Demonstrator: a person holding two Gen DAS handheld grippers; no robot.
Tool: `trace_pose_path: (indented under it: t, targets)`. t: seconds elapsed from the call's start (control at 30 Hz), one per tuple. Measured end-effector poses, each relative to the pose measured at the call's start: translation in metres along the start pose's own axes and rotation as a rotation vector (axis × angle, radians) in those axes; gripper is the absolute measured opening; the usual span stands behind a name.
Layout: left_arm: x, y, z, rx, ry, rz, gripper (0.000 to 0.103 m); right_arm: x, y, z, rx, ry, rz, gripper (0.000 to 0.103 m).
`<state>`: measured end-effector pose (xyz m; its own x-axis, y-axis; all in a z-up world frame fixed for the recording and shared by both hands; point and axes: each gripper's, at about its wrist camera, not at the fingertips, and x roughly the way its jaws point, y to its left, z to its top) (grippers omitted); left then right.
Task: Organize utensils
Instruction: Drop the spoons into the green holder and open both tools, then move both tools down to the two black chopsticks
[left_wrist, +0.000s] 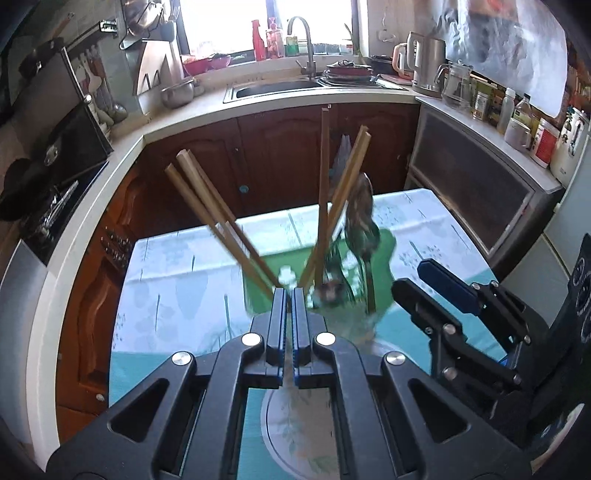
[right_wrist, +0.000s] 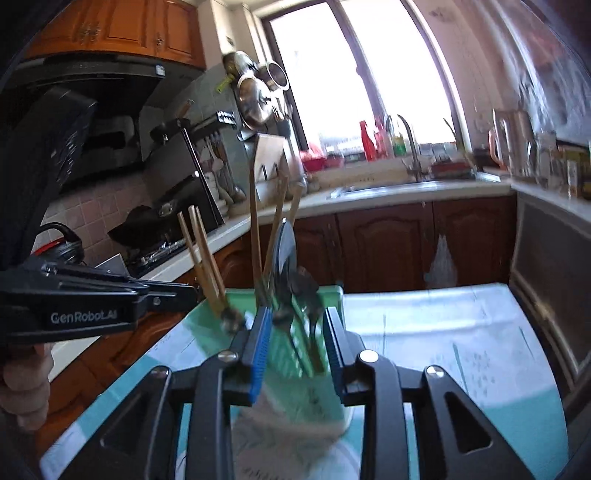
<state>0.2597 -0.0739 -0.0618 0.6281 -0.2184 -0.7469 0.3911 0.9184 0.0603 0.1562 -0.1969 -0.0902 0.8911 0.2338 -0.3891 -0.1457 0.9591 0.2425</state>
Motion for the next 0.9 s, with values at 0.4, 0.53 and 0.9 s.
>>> trace_pose_path:
  t: [0.4,0.53,0.9]
  targets:
    - [-0.04,-0.015,-0.103,-0.012,0.163,-0.075,0.001,-0.05,0.011,-0.047,0.124,0.349,-0.031,0.029]
    - [-0.046,-0.024,-0.141,-0.028,0.188,-0.079,0.001,-0.066,0.018,-0.067,0.138,0.436,-0.044,0.029]
    - [-0.037,-0.023,-0.191,-0.129,0.305,-0.151,0.045,-0.097,0.021,-0.112,0.188,0.596,-0.141,0.029]
